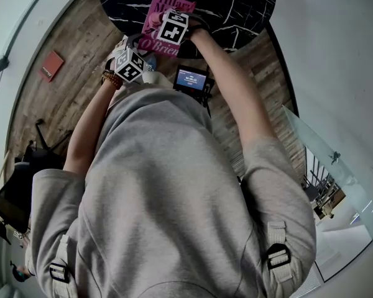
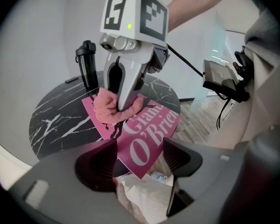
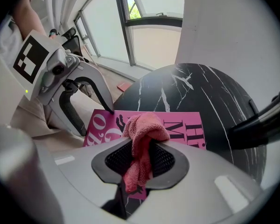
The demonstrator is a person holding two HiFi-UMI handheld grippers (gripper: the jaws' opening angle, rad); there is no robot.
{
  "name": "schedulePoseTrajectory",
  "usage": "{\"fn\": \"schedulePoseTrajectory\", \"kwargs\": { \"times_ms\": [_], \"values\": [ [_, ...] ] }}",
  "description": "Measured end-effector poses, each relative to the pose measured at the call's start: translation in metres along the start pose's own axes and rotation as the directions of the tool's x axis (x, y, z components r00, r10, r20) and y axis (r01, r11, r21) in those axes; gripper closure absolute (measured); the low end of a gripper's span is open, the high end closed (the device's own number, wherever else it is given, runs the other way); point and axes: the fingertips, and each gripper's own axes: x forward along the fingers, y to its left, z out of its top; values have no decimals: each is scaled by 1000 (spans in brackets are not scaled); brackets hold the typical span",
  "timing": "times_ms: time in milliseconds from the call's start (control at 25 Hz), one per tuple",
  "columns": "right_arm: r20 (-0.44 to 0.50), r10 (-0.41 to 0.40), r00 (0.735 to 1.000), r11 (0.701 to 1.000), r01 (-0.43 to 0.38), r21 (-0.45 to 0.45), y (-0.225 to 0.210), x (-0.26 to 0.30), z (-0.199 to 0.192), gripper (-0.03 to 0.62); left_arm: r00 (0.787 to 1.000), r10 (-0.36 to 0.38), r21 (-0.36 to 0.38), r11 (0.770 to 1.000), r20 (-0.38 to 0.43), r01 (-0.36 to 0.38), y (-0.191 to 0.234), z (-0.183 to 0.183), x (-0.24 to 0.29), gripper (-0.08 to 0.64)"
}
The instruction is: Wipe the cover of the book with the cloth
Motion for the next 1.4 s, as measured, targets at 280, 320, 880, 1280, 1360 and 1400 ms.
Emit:
{"fn": "schedulePoseTrajectory", "kwargs": {
  "times_ms": [280, 320, 880, 1280, 1360, 1400],
  "values": [
    [3, 4, 1000, 1000, -4, -16, 10, 2, 1, 489, 1000, -3, -5, 1000, 7, 3, 0, -1, 0, 253],
    [3, 5, 1000, 1000, -5, -18, 12, 2, 1, 489, 1000, -2, -5, 1000, 8, 2, 0, -1, 0, 253],
    [8, 40, 999, 999, -40, -36, 34, 4, 4, 489, 1000, 0, -9, 1000, 10, 0, 0, 0, 0, 253],
    [9, 77, 997, 996, -77, -50, 49, 6, 5, 489, 1000, -1, -10, 1000, 16, 1, 0, 0, 1, 253],
    [11, 89, 996, 995, -88, -47, 51, 6, 5, 489, 1000, -5, -9, 1000, 20, 5, 1, 0, 1, 253],
    [11, 94, 996, 995, -93, -46, 52, 6, 6, 489, 1000, -7, -8, 1000, 22, 7, 1, 0, 1, 253]
  ]
}}
